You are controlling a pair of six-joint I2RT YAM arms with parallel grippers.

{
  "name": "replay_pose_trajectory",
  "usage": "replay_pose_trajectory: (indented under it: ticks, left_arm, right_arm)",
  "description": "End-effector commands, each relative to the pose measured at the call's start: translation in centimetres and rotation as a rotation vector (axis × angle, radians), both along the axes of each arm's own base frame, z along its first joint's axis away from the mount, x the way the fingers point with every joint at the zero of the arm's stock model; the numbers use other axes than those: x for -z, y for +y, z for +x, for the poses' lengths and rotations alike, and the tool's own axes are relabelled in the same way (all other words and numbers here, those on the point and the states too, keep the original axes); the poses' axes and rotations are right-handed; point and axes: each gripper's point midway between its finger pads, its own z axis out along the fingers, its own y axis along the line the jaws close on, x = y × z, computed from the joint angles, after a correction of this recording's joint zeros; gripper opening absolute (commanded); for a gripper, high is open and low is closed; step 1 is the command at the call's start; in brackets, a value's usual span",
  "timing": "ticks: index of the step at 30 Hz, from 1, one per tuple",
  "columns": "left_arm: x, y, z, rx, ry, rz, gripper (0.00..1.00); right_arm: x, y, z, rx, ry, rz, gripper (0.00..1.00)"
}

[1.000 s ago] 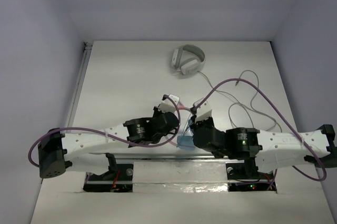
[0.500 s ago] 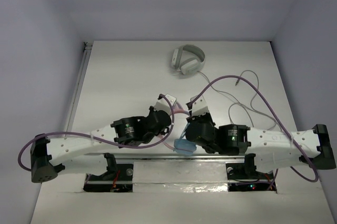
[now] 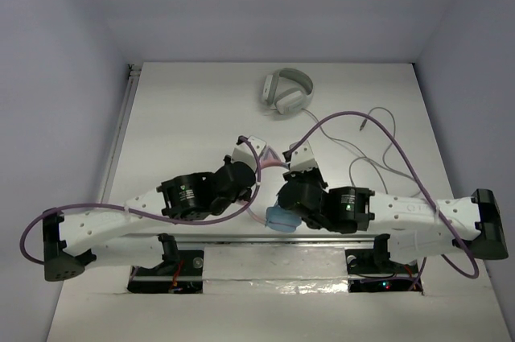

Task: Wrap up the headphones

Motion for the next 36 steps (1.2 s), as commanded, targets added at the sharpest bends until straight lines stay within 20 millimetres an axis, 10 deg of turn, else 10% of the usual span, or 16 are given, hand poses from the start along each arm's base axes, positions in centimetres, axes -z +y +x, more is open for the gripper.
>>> replay_pose_trajectory:
  ticks: [1,12,21,28,33,36]
  left_arm:
    - [-4.3,-1.4,-0.3,0.051,-0.024,-0.136,0.00]
    - [-5.4,-1.7,1.7,0.025,-0.042,-0.175,0.00]
    - [-5.4,-2.3,3.4,0.028,-0.018,-0.242,0.00]
    - [-3.2,-2.4,4.7,-0.002,0.016,-0.225,0.00]
    - [-2.3,-2.8,5.5,-0.050,0.011,-0.239,0.00]
    - [-1.5,-3.4,6.3,-0.086,0.005,-0.269,0.00]
  right_arm:
    - [-1.8,-0.3,1.3,0.066,-0.051,0.036,0.00]
    - [-4.1,-3.2,2.7,0.122,-0.062,0.171,0.14]
    - [-1.4,-1.1,-0.7,-0.085,0.176,0.301,0.33]
    - [-3.2,-0.7,-3.6,-0.237,0.273,0.448,0.43]
    - [-7.2,-2.2,-4.4,-0.264,0.228,0.619,0.41]
    - [-9.6,-3.0,-4.5,-0.279,0.172,0.732,0.18]
